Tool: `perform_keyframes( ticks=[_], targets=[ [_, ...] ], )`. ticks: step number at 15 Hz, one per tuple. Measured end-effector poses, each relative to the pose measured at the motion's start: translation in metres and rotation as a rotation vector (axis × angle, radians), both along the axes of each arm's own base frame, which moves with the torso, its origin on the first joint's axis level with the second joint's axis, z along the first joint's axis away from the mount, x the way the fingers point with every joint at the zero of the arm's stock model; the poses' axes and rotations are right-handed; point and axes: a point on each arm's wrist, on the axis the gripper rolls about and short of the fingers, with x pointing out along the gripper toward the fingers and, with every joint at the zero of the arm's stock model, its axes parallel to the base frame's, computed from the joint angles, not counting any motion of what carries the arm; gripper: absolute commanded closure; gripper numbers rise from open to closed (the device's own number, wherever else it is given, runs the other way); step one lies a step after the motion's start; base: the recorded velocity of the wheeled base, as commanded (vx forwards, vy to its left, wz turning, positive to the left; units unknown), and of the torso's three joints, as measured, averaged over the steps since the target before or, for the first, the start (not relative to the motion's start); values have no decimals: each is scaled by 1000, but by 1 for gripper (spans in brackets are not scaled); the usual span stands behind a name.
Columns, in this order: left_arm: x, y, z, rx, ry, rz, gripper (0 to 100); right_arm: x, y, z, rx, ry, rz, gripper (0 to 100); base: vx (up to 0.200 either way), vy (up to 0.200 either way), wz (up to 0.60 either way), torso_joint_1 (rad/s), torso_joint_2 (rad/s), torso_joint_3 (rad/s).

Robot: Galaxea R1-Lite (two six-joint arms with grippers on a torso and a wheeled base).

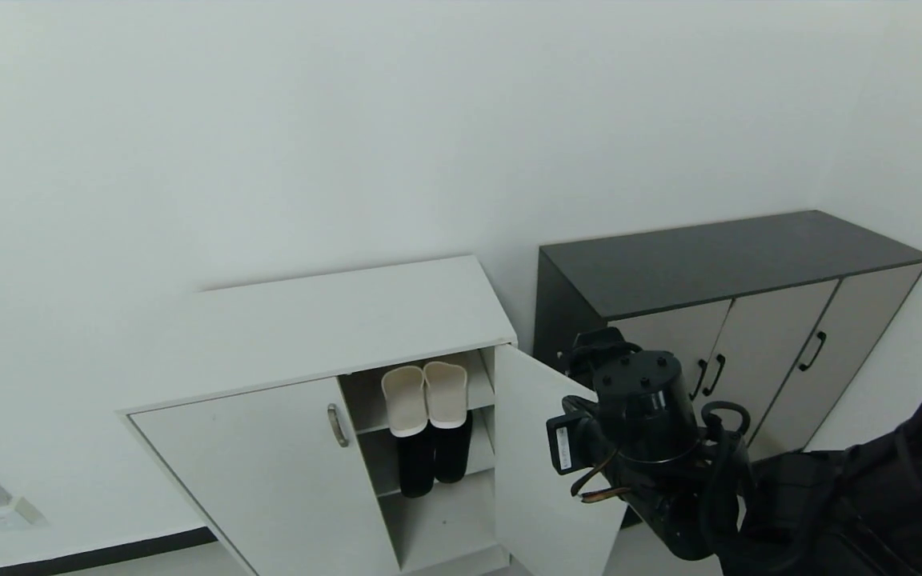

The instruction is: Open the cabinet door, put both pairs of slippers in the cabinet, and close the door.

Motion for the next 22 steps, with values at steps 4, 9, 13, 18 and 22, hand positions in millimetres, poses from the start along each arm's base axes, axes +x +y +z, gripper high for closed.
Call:
perform_keyframes(
  ticks=[4,9,13,18,22],
  targets=[
    [0,0,0,0,0,-1,100,1,0,-1,-2,1,-2,100,0,0,0,0,0,0],
    [0,0,0,0,1,0,100,2,-1,-2,-5,4,-6,100,-200,0,0,3,3,-1],
    [0,0,0,0,1,-1,100,6,-3,-1,-8,0,-19,100,-50,0,0,-4,-2,2],
    [0,0,0,0,0,0,100,45,-21,22,12,-57,-74,100,0,0,0,0,0,0],
    [0,0,0,0,0,0,100,88,-39,49,30,-32,-111,100,0,0,0,0,0,0]
  ],
)
